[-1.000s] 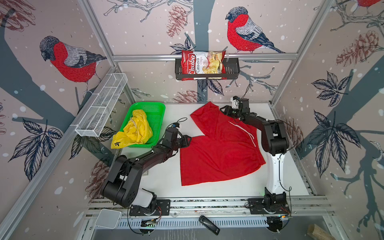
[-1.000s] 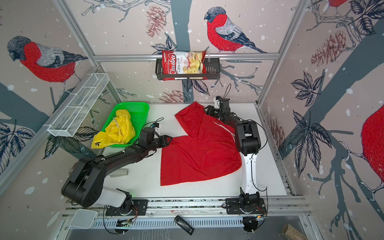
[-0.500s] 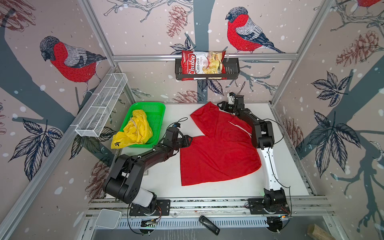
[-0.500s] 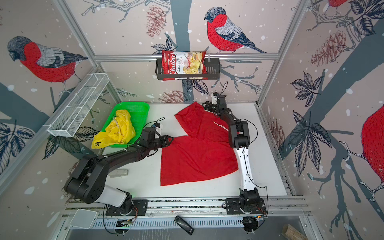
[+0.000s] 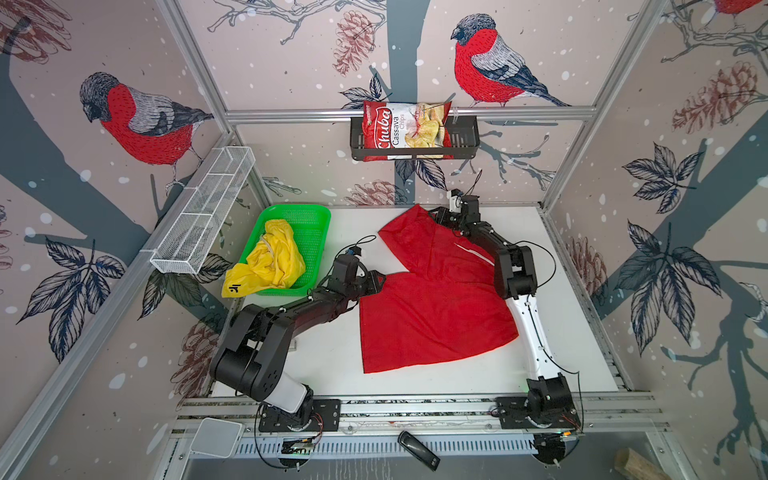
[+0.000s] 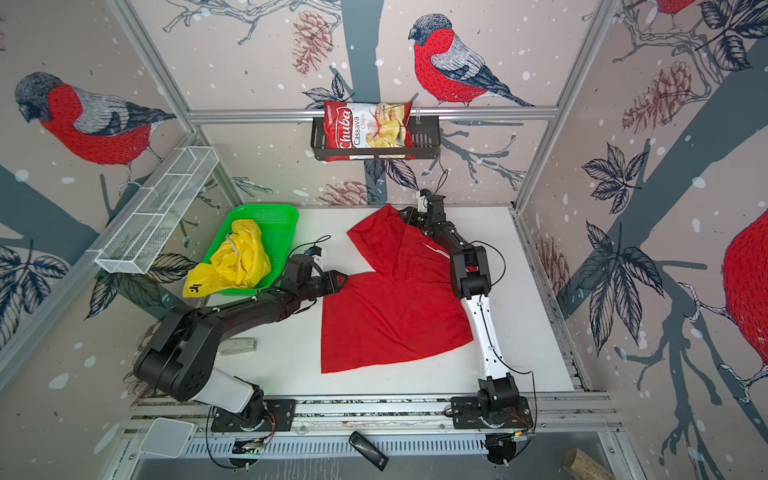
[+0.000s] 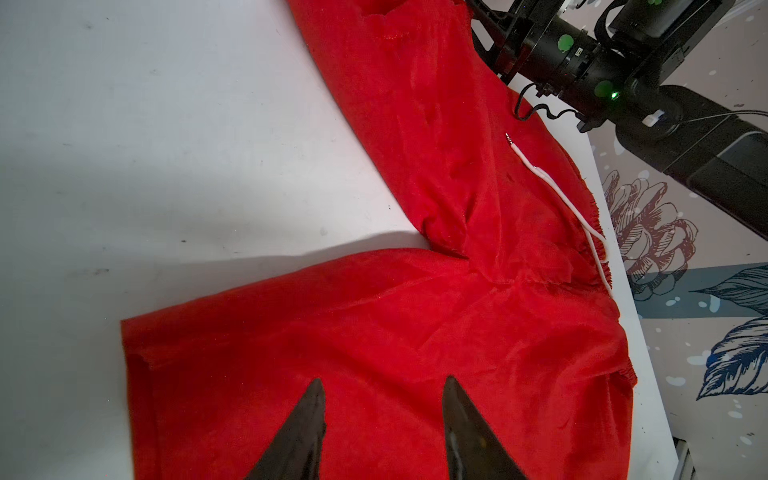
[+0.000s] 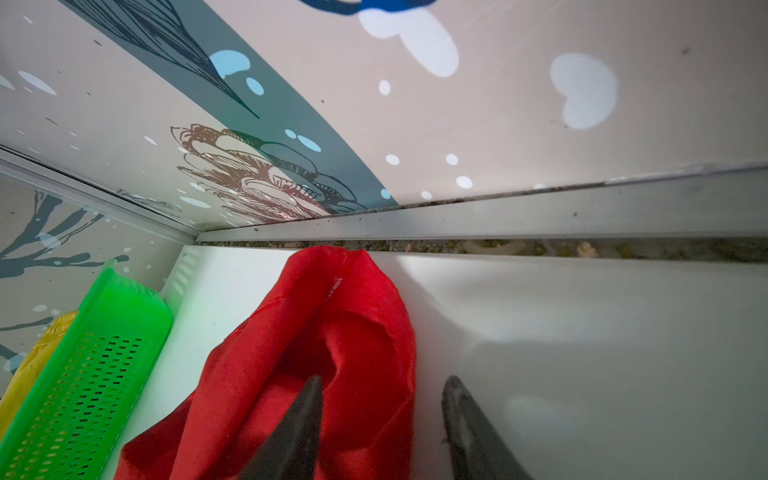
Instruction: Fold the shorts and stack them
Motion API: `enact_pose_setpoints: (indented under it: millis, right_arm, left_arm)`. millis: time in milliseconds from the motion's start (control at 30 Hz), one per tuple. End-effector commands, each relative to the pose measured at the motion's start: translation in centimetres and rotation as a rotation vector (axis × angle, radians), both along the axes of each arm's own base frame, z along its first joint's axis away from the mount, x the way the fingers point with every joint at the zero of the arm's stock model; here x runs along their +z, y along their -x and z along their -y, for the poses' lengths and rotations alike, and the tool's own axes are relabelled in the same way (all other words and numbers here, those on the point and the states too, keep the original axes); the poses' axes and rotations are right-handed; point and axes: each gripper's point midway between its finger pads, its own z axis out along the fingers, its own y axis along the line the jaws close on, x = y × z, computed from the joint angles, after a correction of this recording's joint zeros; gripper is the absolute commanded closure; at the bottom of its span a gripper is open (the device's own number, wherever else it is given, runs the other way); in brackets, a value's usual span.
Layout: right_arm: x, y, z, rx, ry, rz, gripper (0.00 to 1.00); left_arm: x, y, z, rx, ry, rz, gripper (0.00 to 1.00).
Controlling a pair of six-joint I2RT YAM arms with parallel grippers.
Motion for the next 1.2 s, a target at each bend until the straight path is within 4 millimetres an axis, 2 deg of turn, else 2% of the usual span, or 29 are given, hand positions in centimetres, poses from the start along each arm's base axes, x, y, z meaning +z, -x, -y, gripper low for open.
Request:
enact_pose_setpoints:
  millis: [0,100,200,400,600,700,800,1067,1167]
  right_arm:
    - [0.6,-0.4,-0.3,0.003,-0.027,0.032,0.68]
    - [1.8,-0.6,-0.5,0.009,-0.036,0.052,0.83]
    - [3.6,-0.4,-0.9,0.021,-0.033,0.075,0.9]
    - [8.3,1.2,-2.0,0.042,0.004,0.167,0.98]
    - [11.5,3.0,-3.7,0.082,0.027,0.211,1.0]
    - [13.5,5.0,-5.8,0.122,0.033,0.251,1.0]
    - [14.4,7.2,-8.5,0.168,0.055,0.279,1.0]
    - [14.8,14.4,-16.3,0.314,0.064,0.301,1.0]
    - [14.9,16.9,-18.6,0.345,0.069,0.31,1.0]
  left_arm:
    - [0.7,-0.4,0.4,-0.012,0.022,0.028,0.54]
    - [0.9,-0.4,0.3,-0.01,0.019,0.031,0.54]
    - [1.4,-0.6,0.2,-0.005,0.016,0.045,0.54]
    - [3.2,-1.0,-0.6,0.019,0.009,0.084,0.54]
    - [4.8,-1.4,-2.5,0.063,0.0,0.118,0.54]
    - [5.9,-1.6,-3.9,0.103,-0.009,0.144,0.54]
    - [7.0,-1.7,-5.2,0.144,-0.025,0.175,0.54]
    - [9.7,-1.4,-8.4,0.26,-0.106,0.284,0.53]
    - [10.5,-1.0,-9.3,0.292,-0.125,0.315,0.52]
